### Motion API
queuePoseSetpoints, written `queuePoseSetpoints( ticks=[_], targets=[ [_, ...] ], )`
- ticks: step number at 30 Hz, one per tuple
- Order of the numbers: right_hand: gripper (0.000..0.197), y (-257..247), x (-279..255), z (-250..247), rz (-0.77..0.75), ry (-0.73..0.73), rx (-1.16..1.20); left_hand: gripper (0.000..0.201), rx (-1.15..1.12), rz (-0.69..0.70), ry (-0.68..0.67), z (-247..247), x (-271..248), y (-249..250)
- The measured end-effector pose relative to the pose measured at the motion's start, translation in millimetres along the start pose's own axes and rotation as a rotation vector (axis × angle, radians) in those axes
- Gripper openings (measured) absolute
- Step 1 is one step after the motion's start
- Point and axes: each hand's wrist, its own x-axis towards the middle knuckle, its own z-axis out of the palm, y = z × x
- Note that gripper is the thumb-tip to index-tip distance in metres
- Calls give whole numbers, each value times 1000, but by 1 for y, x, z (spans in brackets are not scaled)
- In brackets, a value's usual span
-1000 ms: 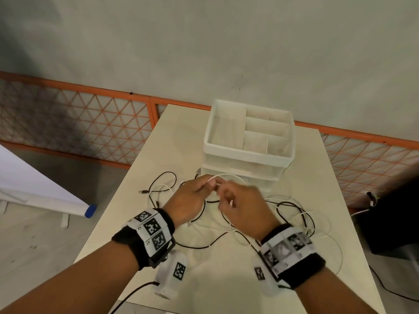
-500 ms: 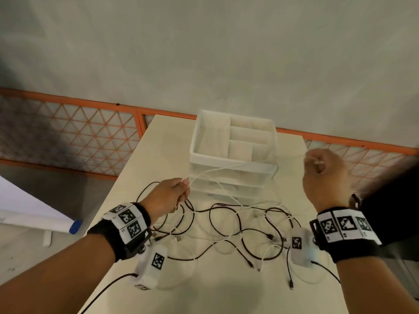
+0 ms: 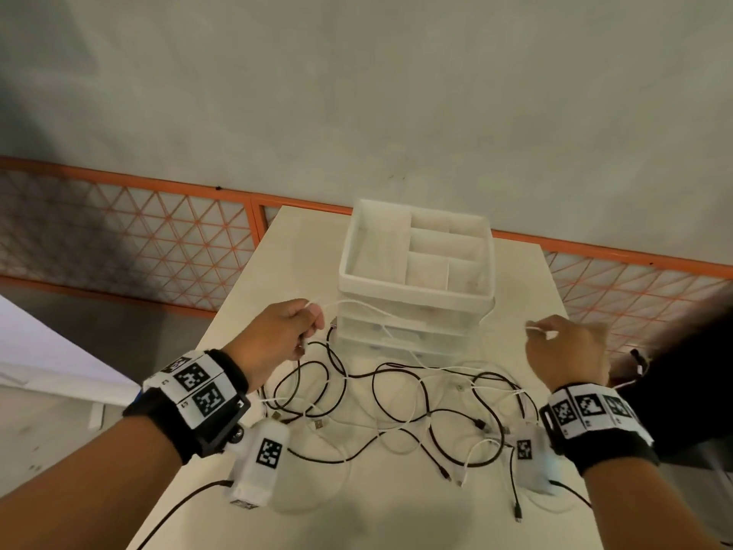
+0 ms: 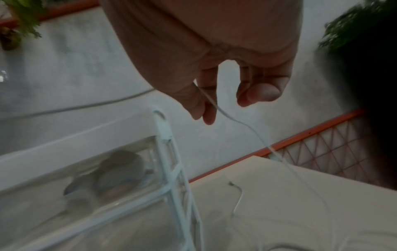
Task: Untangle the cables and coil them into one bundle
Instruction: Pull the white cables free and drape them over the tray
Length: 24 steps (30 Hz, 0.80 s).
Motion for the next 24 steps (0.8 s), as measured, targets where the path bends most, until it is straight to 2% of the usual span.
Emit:
queuePoseSetpoints(
  ticks=[2, 4, 6, 8, 10, 12, 13, 14, 15, 17, 19, 21, 24],
  targets=[
    [30, 3, 6, -8, 17, -24, -25, 33, 106, -16, 41, -8, 2, -13],
    [35, -5, 7, -16, -53, -74, 92, 33, 253, -54, 38, -7, 2, -22],
    [23, -22, -2, -25, -172, -182, 245, 32, 340, -93, 62, 1, 3, -20],
    [22, -46, -28, -34, -437, -344, 216, 32, 263, -27, 91, 15, 4, -9],
    [27, -69, -63, -37, -686, -584, 176, 30, 18, 83, 44, 35, 3, 13],
    [28, -84, -91, -37, -788, -799, 219, 29, -151, 169, -68, 56, -1, 36],
    [25, -89, -97, -35, -790, -832, 264, 31, -148, 210, -132, 65, -2, 43],
    [20, -93, -100, -35, -780, -818, 318, 33, -109, 243, -186, 73, -3, 46],
    [18, -95, -98, -37, -786, -745, 355, 34, -64, 264, -223, 79, -2, 45],
    [30, -95, -84, -42, -792, -552, 370, 36, 18, 267, -242, 82, 2, 34],
    [44, -85, -61, -51, -697, -437, 401, 37, 62, 226, -224, 75, 6, 18],
    [49, -70, -38, -58, -588, -347, 429, 38, 158, 205, -201, 64, 8, 2],
    [39, -57, -14, -65, -432, -124, 418, 37, 308, 219, -170, 50, 9, -18]
  ],
)
